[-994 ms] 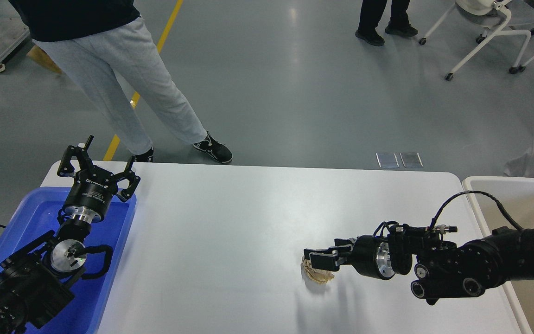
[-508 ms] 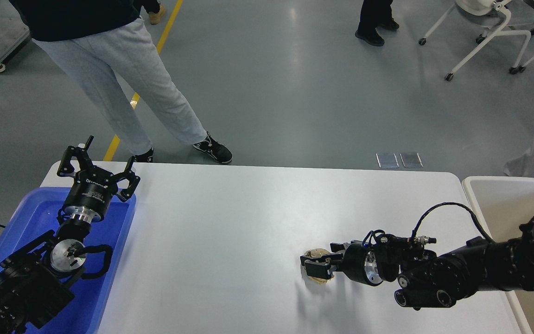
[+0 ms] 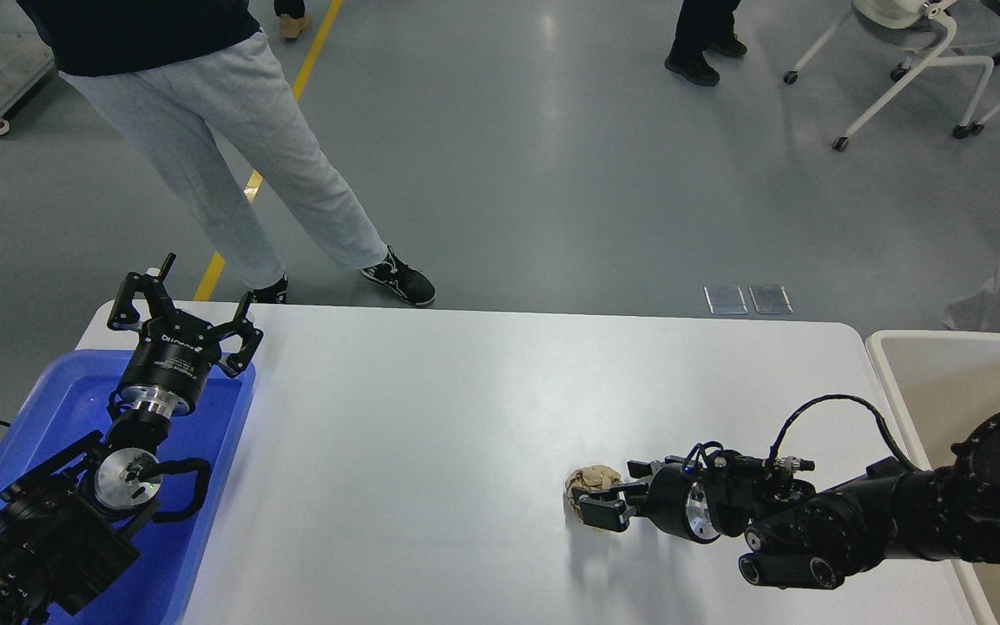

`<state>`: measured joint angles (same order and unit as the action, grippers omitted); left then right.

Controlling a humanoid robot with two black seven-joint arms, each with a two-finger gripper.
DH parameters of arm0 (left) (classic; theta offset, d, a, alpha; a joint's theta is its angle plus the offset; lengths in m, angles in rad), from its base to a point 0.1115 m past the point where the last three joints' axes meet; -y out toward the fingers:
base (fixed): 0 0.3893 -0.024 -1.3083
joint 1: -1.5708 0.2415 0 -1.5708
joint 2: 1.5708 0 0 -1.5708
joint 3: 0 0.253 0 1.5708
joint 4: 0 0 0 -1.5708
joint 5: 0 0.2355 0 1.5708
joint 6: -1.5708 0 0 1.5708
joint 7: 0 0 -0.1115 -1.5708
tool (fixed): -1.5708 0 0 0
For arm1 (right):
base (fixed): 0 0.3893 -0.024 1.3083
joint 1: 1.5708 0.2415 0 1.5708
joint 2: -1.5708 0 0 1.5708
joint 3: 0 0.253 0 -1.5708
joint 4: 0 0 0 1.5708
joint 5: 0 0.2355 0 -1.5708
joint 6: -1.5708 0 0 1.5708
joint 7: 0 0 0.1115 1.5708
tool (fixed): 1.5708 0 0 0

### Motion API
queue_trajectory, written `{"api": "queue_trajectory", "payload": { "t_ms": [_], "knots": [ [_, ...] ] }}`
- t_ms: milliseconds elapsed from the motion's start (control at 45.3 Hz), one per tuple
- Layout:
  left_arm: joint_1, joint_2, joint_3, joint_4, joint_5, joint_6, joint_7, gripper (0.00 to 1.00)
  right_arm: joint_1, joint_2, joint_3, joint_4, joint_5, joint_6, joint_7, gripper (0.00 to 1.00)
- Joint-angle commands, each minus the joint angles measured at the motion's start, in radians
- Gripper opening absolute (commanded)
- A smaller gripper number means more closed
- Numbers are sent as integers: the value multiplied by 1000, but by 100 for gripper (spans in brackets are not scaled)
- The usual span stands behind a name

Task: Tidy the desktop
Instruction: 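Close the right gripper on the crumpled paper ball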

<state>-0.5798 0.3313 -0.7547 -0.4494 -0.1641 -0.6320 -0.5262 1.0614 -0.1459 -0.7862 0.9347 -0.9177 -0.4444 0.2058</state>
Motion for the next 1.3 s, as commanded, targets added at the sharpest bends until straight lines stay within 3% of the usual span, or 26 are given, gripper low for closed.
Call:
{"api": "queue_trajectory", "payload": {
  "t_ms": [0,199,243,331,442,574,994,1281],
  "knots": [
    [0,0,0,0,0,0,0,100,-17,5,-2,-10,-4,-16,1,100],
    [0,0,0,1,0,0,0,100,-34,6,-4,-11,-13,-31,1,98],
    [0,0,0,0,0,0,0,100,-35,6,-4,-11,-18,-31,1,93],
    [0,0,0,0,0,0,0,100,-37,8,-4,-13,-36,-31,1,75],
    [0,0,0,0,0,0,0,100,-32,9,-10,-13,-35,-25,1,32],
    [0,0,0,0,0,0,0,100,-29,11,-27,-13,-35,-25,1,1],
    [0,0,0,0,0,0,0,100,15,-1,-21,26,-20,-23,3,0],
    [0,0,0,0,0,0,0,100,291,-126,-47,309,65,-13,1,0]
  ]
}}
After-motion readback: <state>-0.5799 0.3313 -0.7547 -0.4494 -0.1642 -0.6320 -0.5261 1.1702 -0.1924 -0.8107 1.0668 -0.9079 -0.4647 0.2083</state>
